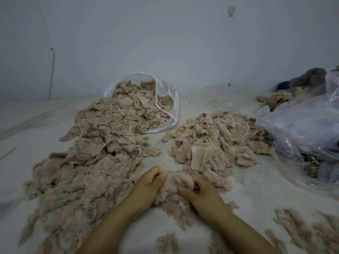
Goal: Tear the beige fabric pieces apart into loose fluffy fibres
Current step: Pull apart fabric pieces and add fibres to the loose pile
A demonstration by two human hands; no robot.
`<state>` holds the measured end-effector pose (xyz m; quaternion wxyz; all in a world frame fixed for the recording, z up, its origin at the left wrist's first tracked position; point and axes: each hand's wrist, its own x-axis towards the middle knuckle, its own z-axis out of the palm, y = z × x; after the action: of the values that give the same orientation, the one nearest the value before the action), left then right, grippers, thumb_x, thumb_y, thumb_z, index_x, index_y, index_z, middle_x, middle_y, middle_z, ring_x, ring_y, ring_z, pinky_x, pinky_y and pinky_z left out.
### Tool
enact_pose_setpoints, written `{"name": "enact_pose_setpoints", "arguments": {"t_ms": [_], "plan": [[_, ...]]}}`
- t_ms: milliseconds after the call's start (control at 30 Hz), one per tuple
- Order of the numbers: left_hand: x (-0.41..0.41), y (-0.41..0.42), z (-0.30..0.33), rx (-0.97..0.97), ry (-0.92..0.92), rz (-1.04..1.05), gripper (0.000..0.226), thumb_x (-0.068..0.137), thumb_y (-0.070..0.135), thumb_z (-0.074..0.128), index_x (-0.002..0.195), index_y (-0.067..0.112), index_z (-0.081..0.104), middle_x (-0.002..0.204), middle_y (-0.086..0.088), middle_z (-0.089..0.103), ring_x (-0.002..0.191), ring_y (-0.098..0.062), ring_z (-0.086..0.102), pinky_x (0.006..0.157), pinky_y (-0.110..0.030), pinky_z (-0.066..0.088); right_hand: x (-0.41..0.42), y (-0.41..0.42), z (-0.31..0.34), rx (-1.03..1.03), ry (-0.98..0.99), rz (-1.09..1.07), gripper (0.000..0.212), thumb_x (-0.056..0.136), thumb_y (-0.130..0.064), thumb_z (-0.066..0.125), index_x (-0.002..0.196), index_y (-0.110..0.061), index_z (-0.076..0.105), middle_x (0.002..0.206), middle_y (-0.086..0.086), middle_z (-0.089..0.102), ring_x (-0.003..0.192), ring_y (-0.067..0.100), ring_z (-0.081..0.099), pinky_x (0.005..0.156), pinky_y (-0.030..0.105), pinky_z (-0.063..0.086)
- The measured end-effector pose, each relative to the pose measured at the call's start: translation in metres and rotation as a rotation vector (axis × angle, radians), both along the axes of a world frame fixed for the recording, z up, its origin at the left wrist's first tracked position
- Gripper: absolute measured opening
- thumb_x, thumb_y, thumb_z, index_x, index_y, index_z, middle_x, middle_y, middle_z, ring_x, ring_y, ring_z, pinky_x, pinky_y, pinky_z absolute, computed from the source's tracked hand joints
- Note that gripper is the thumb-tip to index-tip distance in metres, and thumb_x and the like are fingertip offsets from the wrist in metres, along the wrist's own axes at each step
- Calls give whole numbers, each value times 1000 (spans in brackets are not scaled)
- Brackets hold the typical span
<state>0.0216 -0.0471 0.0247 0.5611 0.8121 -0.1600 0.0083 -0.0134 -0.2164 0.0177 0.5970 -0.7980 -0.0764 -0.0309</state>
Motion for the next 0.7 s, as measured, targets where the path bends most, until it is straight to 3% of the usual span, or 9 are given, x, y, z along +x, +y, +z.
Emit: {"name": "enact_pose_setpoints", "arguments": {"t_ms": [100, 200, 267, 300, 367, 500, 567, 633, 700], "plan": [[-8, -3, 3, -71, 46, -126, 23, 94, 34, 50, 79, 17, 51, 58, 5, 49, 56, -10, 43, 53, -21, 37, 0, -1, 1, 99, -6, 24, 21, 85, -23, 70, 66, -31, 66, 67, -12, 66, 64, 2, 63, 61, 17, 50], [-14, -6, 6, -86, 145, -253, 32, 82, 45, 64, 94, 15, 64, 74, -15, 62, 68, -18, 56, 61, -27, 44, 1, 0, 1, 180, -4, -41, 13, 87, -16, 67, 76, -23, 71, 73, 0, 71, 68, 15, 66, 62, 24, 54], [-11, -2, 9, -89, 169, -235, 18, 86, 29, 64, 73, 20, 71, 59, 4, 61, 55, -5, 54, 55, -17, 41, 4, -3, 2, 271, 2, -116, 8, 88, -13, 64, 83, -9, 69, 80, 15, 70, 71, 24, 66, 66, 35, 54], [-9, 2, 10, -87, 210, -244, 28, 89, 21, 61, 63, 22, 71, 51, 9, 58, 45, 0, 50, 48, -12, 38, 6, -5, 2, 307, 9, -146, 9, 89, -12, 63, 87, -4, 68, 83, 20, 69, 73, 25, 66, 69, 38, 54], [-9, 13, 13, -59, 310, -327, 33, 88, 16, 62, 56, 22, 70, 44, 9, 54, 37, 1, 44, 42, -11, 34, 7, -9, 4, 379, 42, -175, 11, 90, -13, 62, 95, -7, 70, 87, 15, 73, 82, 24, 70, 76, 38, 55], [-13, 19, 18, 52, 234, -490, 28, 77, 41, 65, 68, 16, 72, 71, -4, 61, 60, -10, 52, 58, -17, 40, 3, -8, 8, 471, 106, -115, 15, 87, -16, 64, 97, -8, 71, 88, 9, 75, 82, 23, 72, 69, 29, 57], [-10, 14, 17, -33, 177, -348, 42, 73, 51, 66, 77, 10, 71, 73, -4, 64, 63, -15, 57, 59, -22, 46, 0, -5, 8, 450, 97, -73, 21, 82, -21, 67, 96, -5, 72, 86, 12, 75, 81, 25, 72, 67, 28, 57], [-8, 9, 13, -101, 104, -223, 41, 71, 51, 68, 94, 17, 69, 88, 0, 68, 80, -16, 65, 71, -27, 53, -3, -2, 9, 398, 80, -18, 21, 78, -25, 68, 89, -8, 74, 84, 14, 74, 80, 29, 72, 69, 32, 58], [-9, 3, 8, -109, 89, -240, 34, 74, 47, 71, 98, 22, 68, 95, 4, 69, 89, -10, 65, 76, -21, 50, -6, 1, 11, 376, 87, 46, 13, 78, -25, 69, 77, -16, 76, 75, 9, 74, 70, 20, 71, 62, 27, 55]]}}
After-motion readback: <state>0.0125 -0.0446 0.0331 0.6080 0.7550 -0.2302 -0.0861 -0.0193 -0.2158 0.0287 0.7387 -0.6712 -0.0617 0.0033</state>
